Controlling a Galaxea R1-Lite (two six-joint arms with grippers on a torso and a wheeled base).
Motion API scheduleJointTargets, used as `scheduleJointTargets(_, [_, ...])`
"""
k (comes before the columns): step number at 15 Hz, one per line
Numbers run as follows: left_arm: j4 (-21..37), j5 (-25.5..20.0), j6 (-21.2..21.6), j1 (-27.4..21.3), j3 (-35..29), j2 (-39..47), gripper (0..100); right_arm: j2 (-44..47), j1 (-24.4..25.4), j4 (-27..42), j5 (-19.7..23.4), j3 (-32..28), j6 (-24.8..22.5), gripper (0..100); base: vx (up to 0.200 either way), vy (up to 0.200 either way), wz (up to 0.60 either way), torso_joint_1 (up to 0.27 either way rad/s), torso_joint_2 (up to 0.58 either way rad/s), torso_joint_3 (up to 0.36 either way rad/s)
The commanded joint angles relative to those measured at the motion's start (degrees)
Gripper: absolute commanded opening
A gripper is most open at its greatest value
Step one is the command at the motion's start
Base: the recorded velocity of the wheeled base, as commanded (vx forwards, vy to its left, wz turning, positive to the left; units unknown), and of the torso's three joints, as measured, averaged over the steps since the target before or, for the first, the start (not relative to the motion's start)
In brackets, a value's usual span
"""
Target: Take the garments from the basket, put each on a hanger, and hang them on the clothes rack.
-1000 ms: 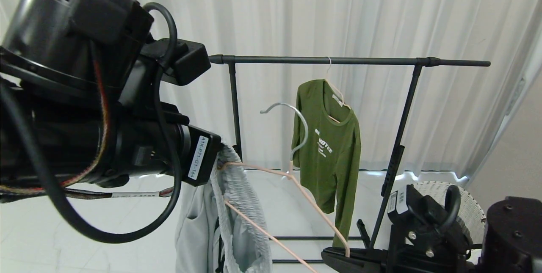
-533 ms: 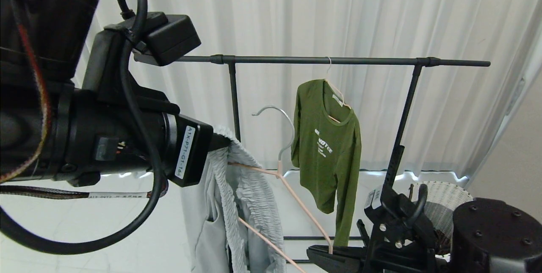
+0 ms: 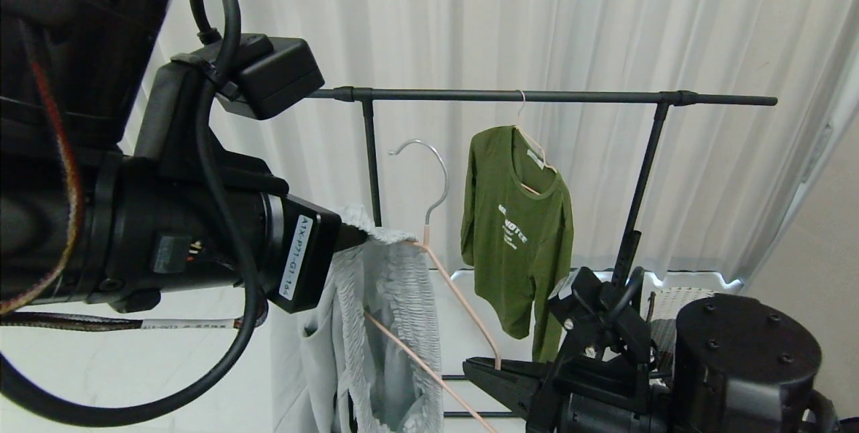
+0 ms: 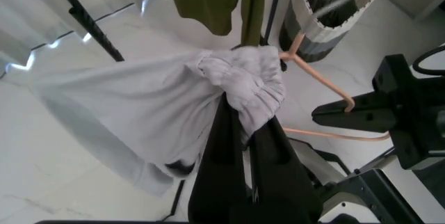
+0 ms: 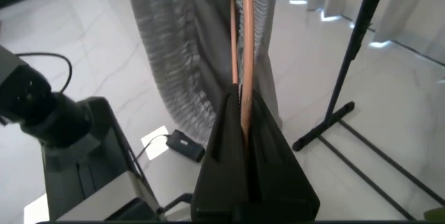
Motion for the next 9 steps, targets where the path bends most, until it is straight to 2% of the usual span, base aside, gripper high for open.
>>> scheduleJointTargets(1, [-0.1, 0.1, 0.0, 0.0, 0.0, 0.0, 0, -0.5, 0.0, -0.9, -0.2, -0.2, -0.1, 0, 0.000, 0.000, 0.00, 0.000, 0.00, 0.000])
scheduleJointTargets(5, [-0.3, 1.4, 0.0, -0.1, 0.1, 0.2, 0, -3.5, -0.1, -1.1, -0.3, -0.1, -0.1, 0, 0.000, 0.000, 0.00, 0.000, 0.00, 0.000])
scheduleJointTargets(9, [-4.8, 2.5, 0.2, -2.9, 2.2, 0.2, 0, -4.8, -0.3, -1.5, -0.3, -0.3, -0.2, 0, 0.000, 0.000, 0.00, 0.000, 0.00, 0.000])
